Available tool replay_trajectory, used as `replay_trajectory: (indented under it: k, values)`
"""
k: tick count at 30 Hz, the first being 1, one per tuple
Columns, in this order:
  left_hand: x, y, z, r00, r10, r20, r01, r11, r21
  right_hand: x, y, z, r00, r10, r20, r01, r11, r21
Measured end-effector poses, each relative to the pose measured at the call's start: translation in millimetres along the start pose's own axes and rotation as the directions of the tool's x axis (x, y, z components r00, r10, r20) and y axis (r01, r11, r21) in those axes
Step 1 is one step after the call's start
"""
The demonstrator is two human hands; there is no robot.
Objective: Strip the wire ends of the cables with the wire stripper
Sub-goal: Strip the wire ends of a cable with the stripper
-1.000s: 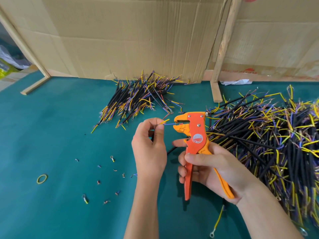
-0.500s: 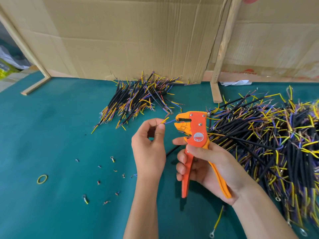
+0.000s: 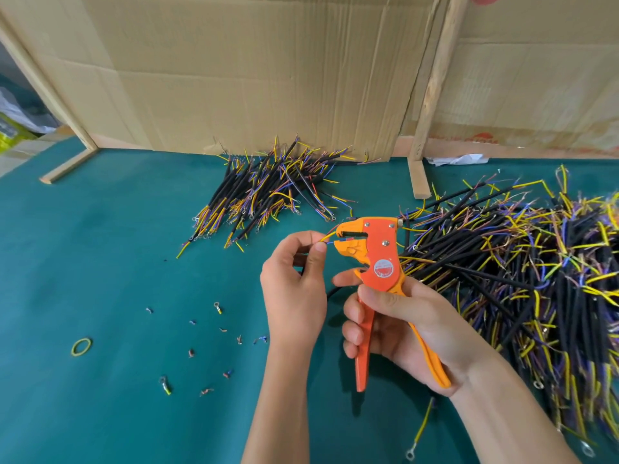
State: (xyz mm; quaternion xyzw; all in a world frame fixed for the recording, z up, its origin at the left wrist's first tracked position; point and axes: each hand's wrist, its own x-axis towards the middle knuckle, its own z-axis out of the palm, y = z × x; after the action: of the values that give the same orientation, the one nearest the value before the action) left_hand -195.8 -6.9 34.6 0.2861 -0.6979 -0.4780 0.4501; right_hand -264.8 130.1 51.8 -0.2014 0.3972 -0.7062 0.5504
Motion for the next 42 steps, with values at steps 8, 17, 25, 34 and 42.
replay_trajectory:
  k: [8,17,25,34,42]
  values:
    - [0,1,-2,1.000,-0.007,-0.013,0.007,1.000,-0.027,2,3,6,0.999,0.002,-0.045,0.000,0.999,0.037]
    - [-2,1,3,1.000,-0.024,0.004,0.024,1.000,0.020,7,9,12,0.983,-0.074,-0.166,0.083,0.995,0.049]
    - [1,1,-3,0.995,-0.070,-0.065,0.068,0.997,-0.032,-1,-4,-5,0.999,-0.039,-0.017,0.040,0.993,0.115]
    - [-1,4,-1,0.991,-0.131,0.026,0.133,0.990,-0.057,0,-5,-10,1.000,-0.001,0.012,0.001,1.000,0.005]
    - [-3,8,-1,0.985,-0.166,0.049,0.169,0.983,-0.070,-1,-6,-9,0.999,-0.025,0.045,0.025,1.000,-0.015]
